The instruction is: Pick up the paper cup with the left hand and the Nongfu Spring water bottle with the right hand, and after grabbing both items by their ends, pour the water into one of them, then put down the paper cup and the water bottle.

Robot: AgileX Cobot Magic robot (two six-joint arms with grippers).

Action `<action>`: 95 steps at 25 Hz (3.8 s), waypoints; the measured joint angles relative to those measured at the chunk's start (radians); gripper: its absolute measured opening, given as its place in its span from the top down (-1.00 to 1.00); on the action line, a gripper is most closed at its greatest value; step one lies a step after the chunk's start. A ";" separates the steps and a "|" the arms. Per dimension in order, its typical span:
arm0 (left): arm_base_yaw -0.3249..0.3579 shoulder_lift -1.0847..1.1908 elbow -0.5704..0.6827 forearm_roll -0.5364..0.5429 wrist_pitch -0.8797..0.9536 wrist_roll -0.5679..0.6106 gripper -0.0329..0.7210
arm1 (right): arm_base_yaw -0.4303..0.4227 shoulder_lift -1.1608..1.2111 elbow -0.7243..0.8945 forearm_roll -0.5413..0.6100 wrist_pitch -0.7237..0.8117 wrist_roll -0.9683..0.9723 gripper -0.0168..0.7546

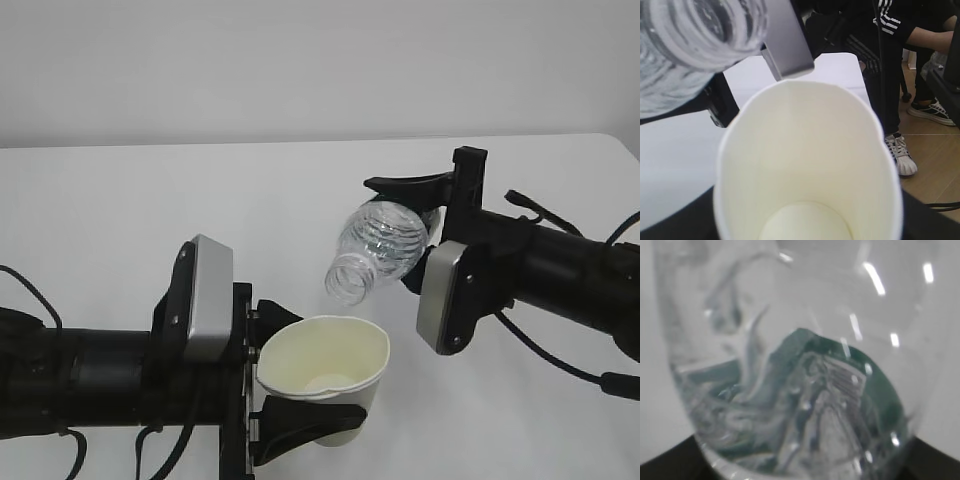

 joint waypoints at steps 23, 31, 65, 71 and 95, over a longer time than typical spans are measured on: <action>0.000 0.000 0.000 -0.069 0.043 0.000 -0.22 | 0.000 0.000 -0.032 0.002 0.000 -0.068 -0.24; 0.000 0.000 0.000 -0.076 0.055 0.000 -0.22 | 0.000 0.000 -0.032 0.011 0.000 -0.085 -0.24; 0.000 0.000 0.000 -0.060 0.034 0.002 -0.20 | 0.000 0.000 -0.056 0.043 0.000 -0.182 -0.24; 0.000 0.000 0.000 -0.060 0.034 0.002 -0.20 | 0.000 0.000 -0.060 0.043 -0.002 -0.186 -0.24; 0.000 0.000 0.000 -0.108 0.034 0.002 -0.20 | 0.000 0.000 -0.067 0.043 -0.002 -0.208 -0.24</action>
